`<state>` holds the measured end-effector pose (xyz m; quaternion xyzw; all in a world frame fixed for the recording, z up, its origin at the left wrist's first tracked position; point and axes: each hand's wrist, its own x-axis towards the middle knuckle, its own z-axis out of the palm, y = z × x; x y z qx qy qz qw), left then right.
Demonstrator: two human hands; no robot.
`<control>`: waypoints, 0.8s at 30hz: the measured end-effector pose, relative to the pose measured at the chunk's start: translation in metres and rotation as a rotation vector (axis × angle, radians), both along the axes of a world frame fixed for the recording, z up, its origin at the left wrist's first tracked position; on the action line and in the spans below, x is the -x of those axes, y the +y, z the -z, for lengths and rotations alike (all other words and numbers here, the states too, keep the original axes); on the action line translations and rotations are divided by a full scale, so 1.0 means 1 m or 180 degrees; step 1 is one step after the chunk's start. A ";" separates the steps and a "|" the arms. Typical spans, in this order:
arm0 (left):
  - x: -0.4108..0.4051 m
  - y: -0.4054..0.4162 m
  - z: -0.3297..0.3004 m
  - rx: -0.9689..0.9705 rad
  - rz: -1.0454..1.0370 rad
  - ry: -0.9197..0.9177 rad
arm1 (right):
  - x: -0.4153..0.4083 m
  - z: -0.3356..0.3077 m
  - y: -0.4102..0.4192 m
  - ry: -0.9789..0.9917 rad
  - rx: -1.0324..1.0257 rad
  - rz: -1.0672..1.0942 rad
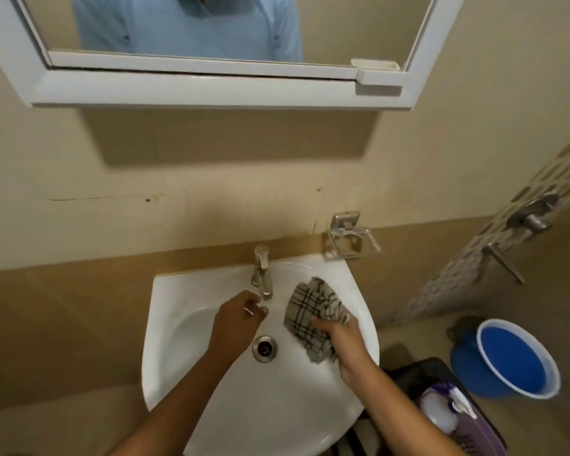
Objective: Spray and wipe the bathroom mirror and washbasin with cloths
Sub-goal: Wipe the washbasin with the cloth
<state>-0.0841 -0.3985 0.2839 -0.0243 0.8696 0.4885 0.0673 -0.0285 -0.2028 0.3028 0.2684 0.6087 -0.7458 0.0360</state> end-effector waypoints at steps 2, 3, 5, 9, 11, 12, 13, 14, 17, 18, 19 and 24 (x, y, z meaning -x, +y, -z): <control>0.012 0.004 0.000 0.0196 -0.0034 0.0091 | 0.019 0.007 0.015 0.0130 -0.0721 0.0037; 0.018 0.006 0.001 0.0293 -0.0054 0.0129 | 0.029 0.010 0.021 0.0202 -0.1132 0.0001; 0.028 0.010 0.003 0.0492 -0.0075 0.0154 | 0.049 0.017 0.028 0.0314 -0.2042 -0.0221; 0.037 0.021 0.010 0.0653 -0.0165 0.0158 | 0.085 0.038 0.017 0.0902 -0.3359 -0.0938; 0.037 0.027 0.013 0.0723 -0.0281 0.0205 | 0.106 0.063 0.012 0.1164 -0.3981 -0.1719; 0.037 0.029 0.014 0.0770 -0.0328 0.0228 | 0.114 0.076 0.009 0.1170 -0.4350 -0.2138; 0.037 0.030 0.016 0.0813 -0.0362 0.0251 | 0.117 0.090 0.005 0.1112 -0.4564 -0.2523; 0.036 0.030 0.017 0.0844 -0.0380 0.0264 | 0.116 0.102 0.002 0.1092 -0.4697 -0.2793; 0.032 0.026 0.022 0.0949 -0.0446 0.0215 | 0.109 0.119 0.019 0.1486 -0.5084 -0.3080; 0.030 0.023 0.024 0.0990 -0.0484 0.0189 | 0.110 0.123 0.033 0.1739 -0.5186 -0.3099; 0.028 0.019 0.025 0.1045 -0.0503 0.0168 | 0.113 0.125 0.049 0.1892 -0.5239 -0.3098; 0.022 -0.013 0.027 0.1628 -0.0607 0.0396 | 0.128 0.124 0.075 0.1539 -0.5086 -0.2870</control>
